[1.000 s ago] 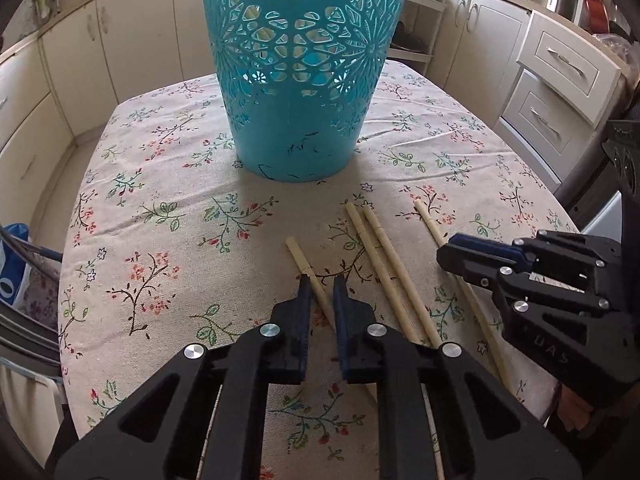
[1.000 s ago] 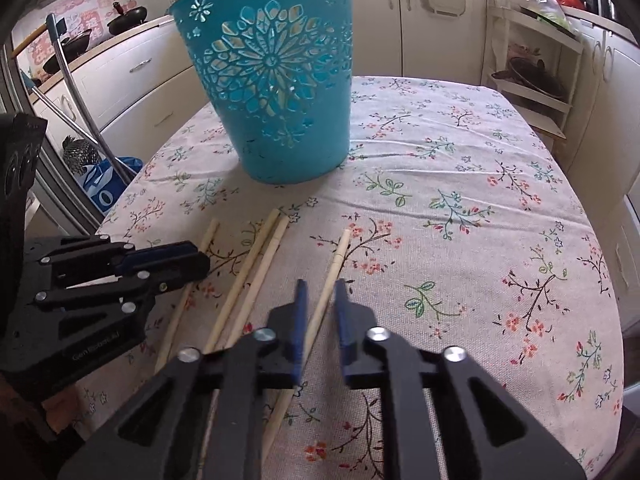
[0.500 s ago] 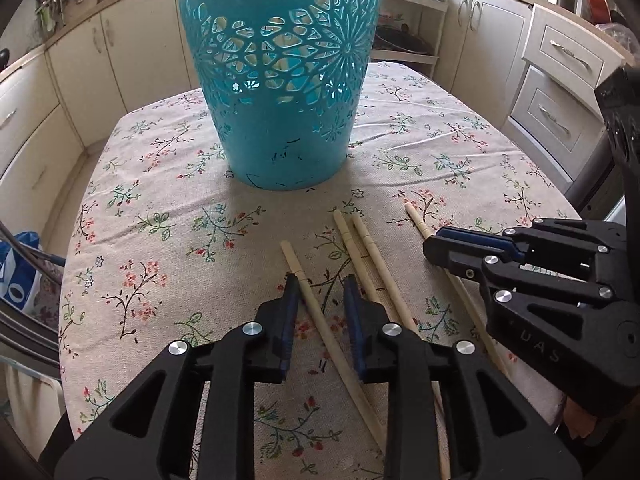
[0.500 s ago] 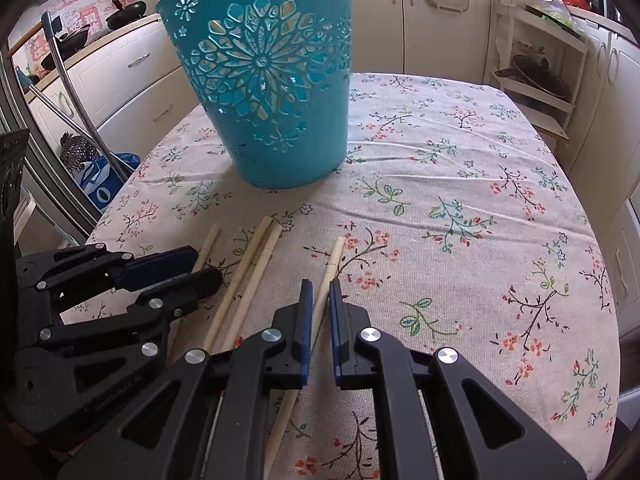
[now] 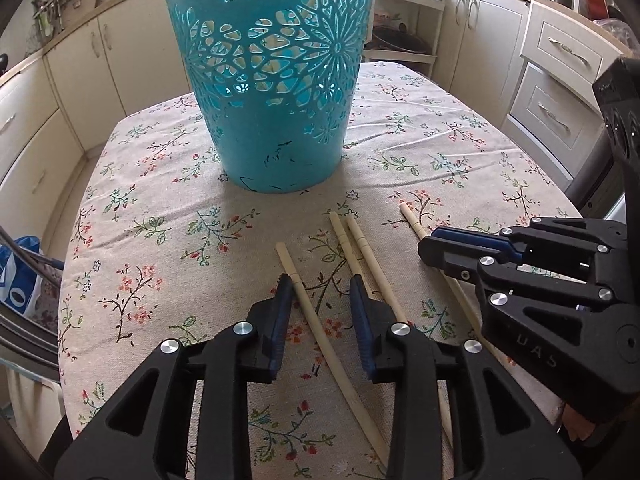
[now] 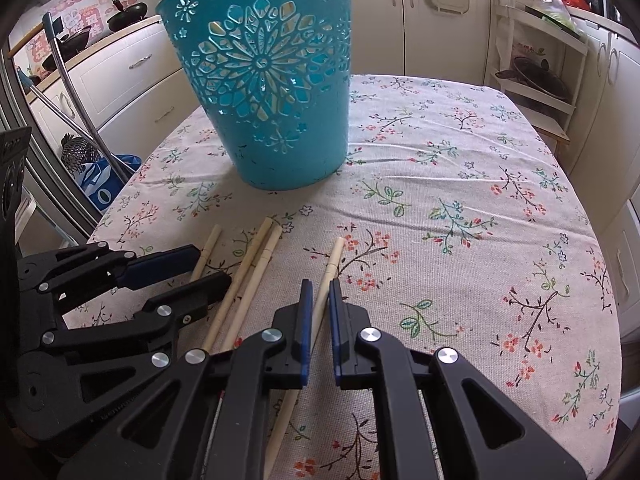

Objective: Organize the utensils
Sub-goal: 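Close the left gripper on a chopstick while the right gripper closes on another, then lift the chopstick over the teal bin and open the left gripper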

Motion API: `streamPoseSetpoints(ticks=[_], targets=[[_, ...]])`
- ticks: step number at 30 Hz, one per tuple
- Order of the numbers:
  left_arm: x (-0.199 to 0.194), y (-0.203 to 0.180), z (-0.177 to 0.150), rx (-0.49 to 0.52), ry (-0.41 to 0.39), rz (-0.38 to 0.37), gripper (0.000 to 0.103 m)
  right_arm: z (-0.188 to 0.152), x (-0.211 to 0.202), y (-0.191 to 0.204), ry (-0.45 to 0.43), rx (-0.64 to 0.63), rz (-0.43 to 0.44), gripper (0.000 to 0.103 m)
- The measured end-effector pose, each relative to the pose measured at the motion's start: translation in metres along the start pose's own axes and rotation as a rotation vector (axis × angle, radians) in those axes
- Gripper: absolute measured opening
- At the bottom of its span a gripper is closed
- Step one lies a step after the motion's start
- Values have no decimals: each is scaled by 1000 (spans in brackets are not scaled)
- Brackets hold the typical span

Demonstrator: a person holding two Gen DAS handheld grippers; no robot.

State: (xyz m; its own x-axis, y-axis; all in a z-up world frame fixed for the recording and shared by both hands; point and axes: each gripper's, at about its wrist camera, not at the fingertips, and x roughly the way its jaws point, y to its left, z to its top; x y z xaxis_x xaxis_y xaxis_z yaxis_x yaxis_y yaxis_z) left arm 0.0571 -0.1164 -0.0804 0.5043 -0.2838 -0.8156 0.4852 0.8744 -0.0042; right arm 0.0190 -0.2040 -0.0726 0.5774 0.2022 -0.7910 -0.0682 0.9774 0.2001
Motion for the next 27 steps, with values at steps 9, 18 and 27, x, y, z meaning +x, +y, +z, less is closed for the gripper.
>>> streamPoseSetpoints(ticks=[9,18,27], targets=[[-3,3,-3,-17,-2,-31,5,-2,-4,-3,11,16,34,7],[-53,24,2,-84,-132,-100,5,-7,-6,-4,-3,20,29,6],[-124,37,51,-119,-353,-172,5,-13,-9,-8,-25,37,45,6]])
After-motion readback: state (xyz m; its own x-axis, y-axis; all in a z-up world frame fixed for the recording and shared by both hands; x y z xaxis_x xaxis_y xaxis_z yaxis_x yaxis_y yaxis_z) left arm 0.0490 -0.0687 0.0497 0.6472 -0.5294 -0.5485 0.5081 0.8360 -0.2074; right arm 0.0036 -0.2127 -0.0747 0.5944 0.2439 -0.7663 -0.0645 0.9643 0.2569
